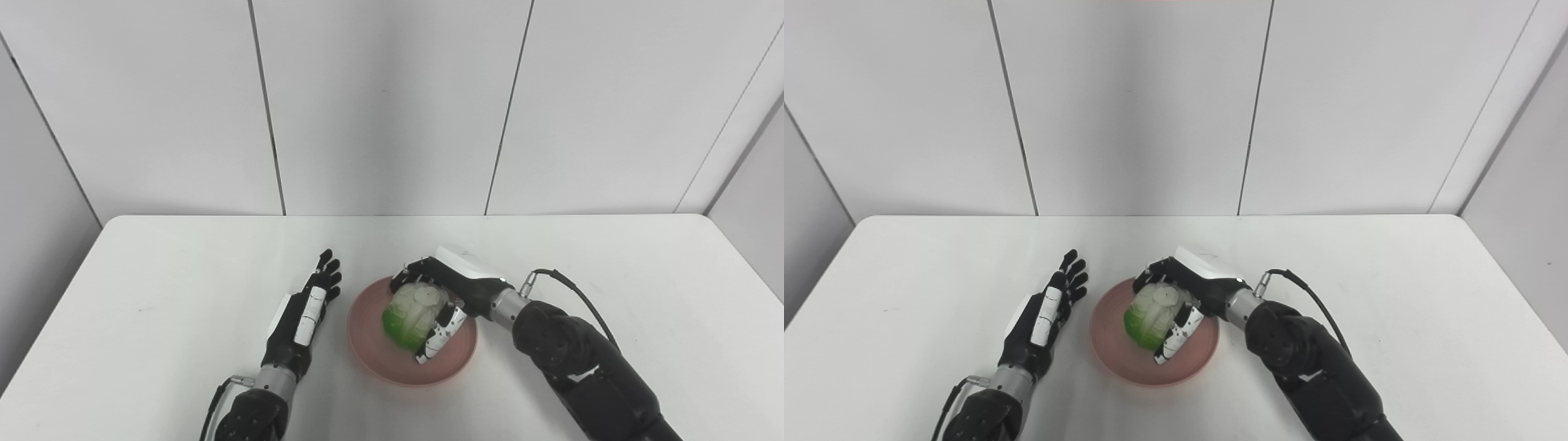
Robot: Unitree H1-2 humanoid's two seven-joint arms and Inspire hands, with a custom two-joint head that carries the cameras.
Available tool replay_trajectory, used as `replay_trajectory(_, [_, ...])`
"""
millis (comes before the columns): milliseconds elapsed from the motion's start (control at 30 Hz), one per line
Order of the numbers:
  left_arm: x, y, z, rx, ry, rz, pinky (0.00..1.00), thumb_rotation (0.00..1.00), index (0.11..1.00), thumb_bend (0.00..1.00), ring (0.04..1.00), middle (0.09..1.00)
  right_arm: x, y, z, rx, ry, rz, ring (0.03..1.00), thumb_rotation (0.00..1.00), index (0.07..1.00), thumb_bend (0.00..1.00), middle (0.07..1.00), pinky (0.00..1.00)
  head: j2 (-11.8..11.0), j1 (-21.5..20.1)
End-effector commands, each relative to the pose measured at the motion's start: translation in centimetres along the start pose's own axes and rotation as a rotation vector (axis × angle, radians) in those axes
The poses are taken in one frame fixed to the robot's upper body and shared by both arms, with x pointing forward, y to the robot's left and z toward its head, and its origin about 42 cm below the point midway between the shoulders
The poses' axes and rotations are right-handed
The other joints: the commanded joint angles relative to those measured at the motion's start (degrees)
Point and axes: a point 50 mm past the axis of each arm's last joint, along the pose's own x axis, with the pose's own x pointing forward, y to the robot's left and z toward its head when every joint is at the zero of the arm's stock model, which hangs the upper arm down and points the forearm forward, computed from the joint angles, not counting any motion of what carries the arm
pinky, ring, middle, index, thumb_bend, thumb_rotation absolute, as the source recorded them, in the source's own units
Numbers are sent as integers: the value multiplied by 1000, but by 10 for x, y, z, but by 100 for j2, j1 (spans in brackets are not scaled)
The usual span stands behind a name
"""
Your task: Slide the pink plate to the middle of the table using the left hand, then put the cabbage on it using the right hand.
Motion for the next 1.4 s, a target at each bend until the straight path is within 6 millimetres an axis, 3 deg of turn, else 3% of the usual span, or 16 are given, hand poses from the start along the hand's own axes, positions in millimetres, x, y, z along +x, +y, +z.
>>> replay_trajectory(0, [-2, -17, -16, -21, 101, -56, 966, 1000, 992, 829, 977, 989, 6, -12, 9, -23, -54, -56, 482, 0, 486, 528, 488, 472, 5, 5])
replay_trajectory(333, [-2, -17, -15, -32, 103, -54, 966, 1000, 994, 825, 978, 989, 17, -2, 2, 21, -85, -30, 479, 0, 494, 527, 479, 455, 18, 5])
replay_trajectory(1067, [-1, -19, -13, -4, 90, -61, 957, 1000, 986, 818, 972, 983, 16, -3, 12, -5, -87, 17, 519, 0, 503, 529, 481, 459, 33, 14])
replay_trajectory(1167, [-1, -19, -13, -13, 91, -59, 957, 1000, 993, 816, 976, 988, 15, -4, 13, -46, -98, 41, 578, 125, 494, 522, 612, 511, 33, 15])
replay_trajectory(1200, [-1, -19, -13, -6, 91, -60, 955, 1000, 993, 813, 976, 987, 15, -5, 13, -60, -99, 48, 604, 132, 575, 675, 644, 527, 33, 15])
replay_trajectory(1267, [-1, -19, -13, -4, 90, -60, 952, 1000, 991, 823, 975, 986, 14, -5, 15, -74, -101, 58, 697, 168, 678, 853, 727, 597, 33, 15])
replay_trajectory(1367, [-1, -19, -13, -4, 85, -61, 953, 1000, 988, 819, 975, 985, 12, -7, 17, -99, -112, 53, 747, 165, 706, 891, 763, 645, 41, 6])
